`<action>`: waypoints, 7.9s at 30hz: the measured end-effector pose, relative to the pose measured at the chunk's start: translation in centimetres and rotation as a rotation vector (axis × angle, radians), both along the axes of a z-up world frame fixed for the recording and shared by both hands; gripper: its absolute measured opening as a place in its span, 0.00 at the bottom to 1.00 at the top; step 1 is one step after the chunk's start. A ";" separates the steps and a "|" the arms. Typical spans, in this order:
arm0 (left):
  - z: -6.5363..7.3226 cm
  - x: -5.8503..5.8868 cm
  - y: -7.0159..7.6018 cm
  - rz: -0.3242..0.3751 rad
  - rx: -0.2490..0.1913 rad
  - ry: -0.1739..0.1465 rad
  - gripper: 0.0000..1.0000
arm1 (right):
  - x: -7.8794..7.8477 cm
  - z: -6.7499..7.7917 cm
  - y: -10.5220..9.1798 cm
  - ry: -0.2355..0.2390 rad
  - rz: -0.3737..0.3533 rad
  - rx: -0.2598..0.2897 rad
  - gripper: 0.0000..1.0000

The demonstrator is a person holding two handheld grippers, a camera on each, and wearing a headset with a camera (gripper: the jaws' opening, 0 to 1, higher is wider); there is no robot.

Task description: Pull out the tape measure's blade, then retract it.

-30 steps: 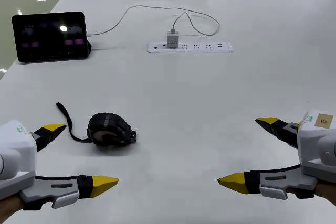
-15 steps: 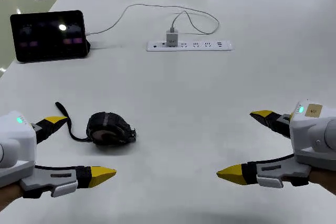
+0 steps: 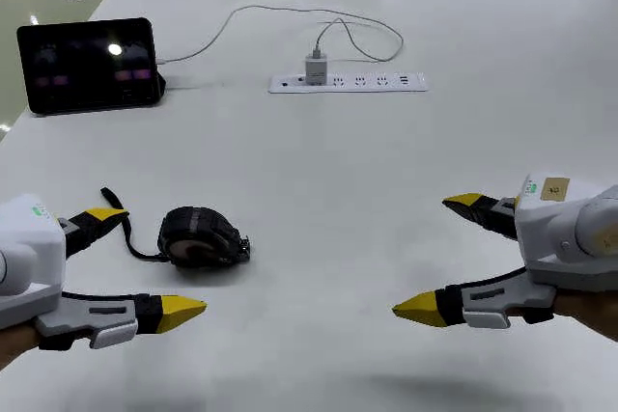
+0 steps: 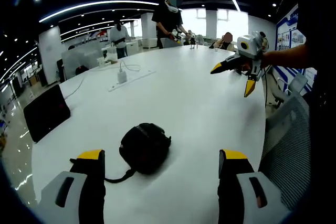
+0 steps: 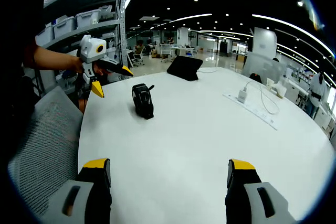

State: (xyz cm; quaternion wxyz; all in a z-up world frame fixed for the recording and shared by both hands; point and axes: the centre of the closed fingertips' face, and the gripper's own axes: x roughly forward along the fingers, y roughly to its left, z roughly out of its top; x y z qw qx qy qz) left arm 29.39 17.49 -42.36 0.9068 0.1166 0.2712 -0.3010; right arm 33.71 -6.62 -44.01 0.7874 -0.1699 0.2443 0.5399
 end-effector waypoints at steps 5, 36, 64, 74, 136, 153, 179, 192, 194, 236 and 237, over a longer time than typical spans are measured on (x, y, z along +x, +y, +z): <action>-0.2 0.3 0.1 -0.019 0.014 0.009 0.81 | 0.3 0.1 0.6 -0.015 0.038 -0.002 0.90; -1.7 2.9 0.6 -0.196 0.130 0.057 0.57 | 1.6 -0.7 5.4 -0.063 0.250 -0.025 0.71; -4.2 3.8 1.8 -0.400 0.266 0.167 0.41 | 1.6 -2.8 10.5 -0.067 0.414 -0.048 0.51; -4.7 4.0 2.1 -0.435 0.273 0.203 0.38 | 1.3 -3.5 12.6 -0.050 0.456 -0.049 0.47; -6.4 5.0 1.3 -0.546 0.301 0.223 0.26 | 1.4 -7.9 20.0 -0.005 0.538 -0.119 0.13; -6.4 5.1 1.3 -0.543 0.292 0.219 0.26 | 1.3 -8.2 20.4 -0.005 0.527 -0.127 0.11; -6.4 5.0 1.3 -0.532 0.289 0.229 0.25 | 1.4 -8.1 19.7 -0.045 0.560 -0.145 0.09; -6.4 5.1 1.3 -0.535 0.294 0.231 0.25 | 1.6 -8.1 18.6 -0.047 0.555 -0.153 0.09; -6.5 5.1 1.3 -0.537 0.296 0.231 0.25 | 1.6 -8.1 18.5 -0.048 0.555 -0.155 0.09; -6.5 5.0 1.0 -0.555 0.352 0.258 0.25 | 2.1 -8.1 13.6 -0.046 0.528 -0.188 0.09; -6.5 5.0 0.9 -0.555 0.353 0.258 0.25 | 2.2 -8.1 13.5 -0.045 0.526 -0.188 0.09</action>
